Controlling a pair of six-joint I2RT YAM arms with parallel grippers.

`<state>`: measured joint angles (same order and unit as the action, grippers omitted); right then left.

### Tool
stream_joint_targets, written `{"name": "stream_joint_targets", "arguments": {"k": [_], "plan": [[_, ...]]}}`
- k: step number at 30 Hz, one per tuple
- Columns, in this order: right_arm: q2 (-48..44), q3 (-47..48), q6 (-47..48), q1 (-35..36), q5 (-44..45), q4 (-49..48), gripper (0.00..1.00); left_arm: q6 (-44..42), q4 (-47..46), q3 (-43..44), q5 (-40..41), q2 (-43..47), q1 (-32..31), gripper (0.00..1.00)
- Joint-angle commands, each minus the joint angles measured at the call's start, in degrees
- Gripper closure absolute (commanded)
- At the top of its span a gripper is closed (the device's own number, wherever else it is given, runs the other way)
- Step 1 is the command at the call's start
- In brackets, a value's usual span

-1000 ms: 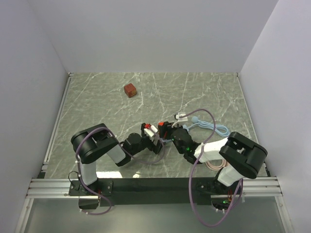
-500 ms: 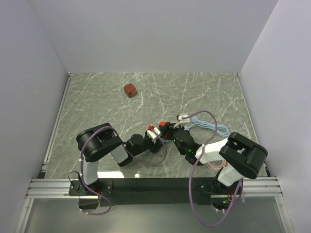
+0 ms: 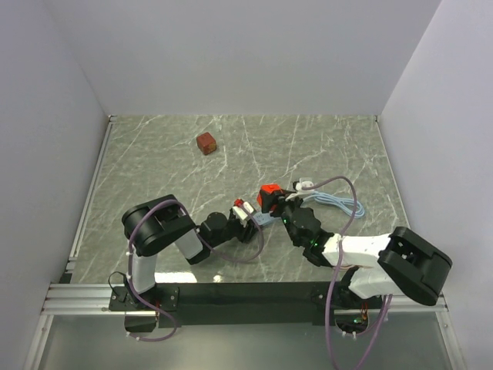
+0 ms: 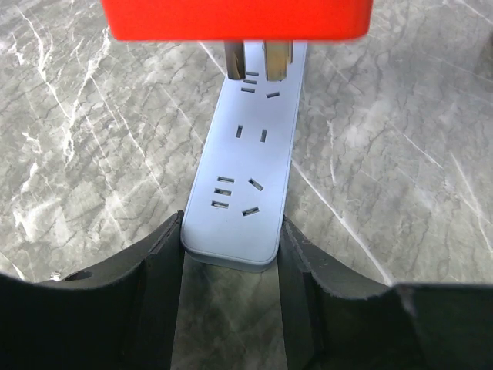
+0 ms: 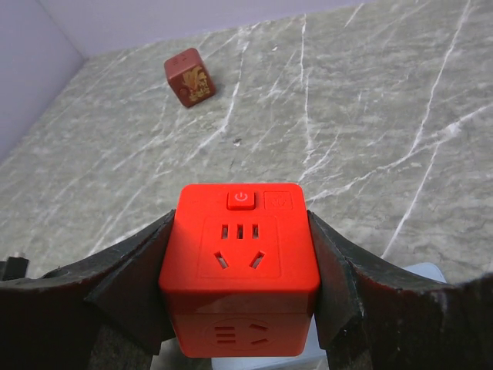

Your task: Insert the plug

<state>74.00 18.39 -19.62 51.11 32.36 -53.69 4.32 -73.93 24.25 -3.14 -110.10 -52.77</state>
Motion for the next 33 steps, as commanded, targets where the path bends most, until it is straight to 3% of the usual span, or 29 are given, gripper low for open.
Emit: {"name": "stream_joint_targets", "arguments": {"k": [1, 6, 13, 15, 16, 19, 25, 33], "plan": [[1.14, -1.34, 2.12, 0.39, 1.39, -5.62, 1.00, 2.19, 0.36, 0.01, -2.22, 0.24, 0.30, 0.94], [5.45, -2.57, 3.09, 1.27, 0.25, -11.87, 1.00, 4.11, 1.07, -1.13, -5.56, 4.01, 1.18, 0.72], [7.83, -2.92, 7.04, 3.20, -0.19, -16.79, 1.00, 9.74, -1.11, -4.90, -15.75, 8.76, 5.40, 0.53], [8.70, -2.75, 8.01, 3.99, 0.60, -18.11, 1.00, 11.23, -2.18, -5.88, -18.99, 9.90, 6.54, 0.14], [9.06, -2.66, 8.80, 4.60, 0.86, -18.72, 1.00, 11.33, -1.92, -5.88, -19.88, 10.17, 6.80, 0.01], [10.20, -1.43, 9.24, 5.40, 1.04, -18.47, 1.00, 11.33, -0.07, -5.88, -20.68, 10.52, 6.89, 0.01], [14.59, -1.25, 11.97, 10.41, 5.60, -24.43, 1.00, 14.40, -7.11, -12.37, -19.37, 14.03, 8.91, 0.01], [18.02, -1.34, 13.20, 12.34, 7.63, -28.04, 1.00, 16.86, 2.74, -14.93, -5.31, 28.27, 9.35, 0.01]]}}
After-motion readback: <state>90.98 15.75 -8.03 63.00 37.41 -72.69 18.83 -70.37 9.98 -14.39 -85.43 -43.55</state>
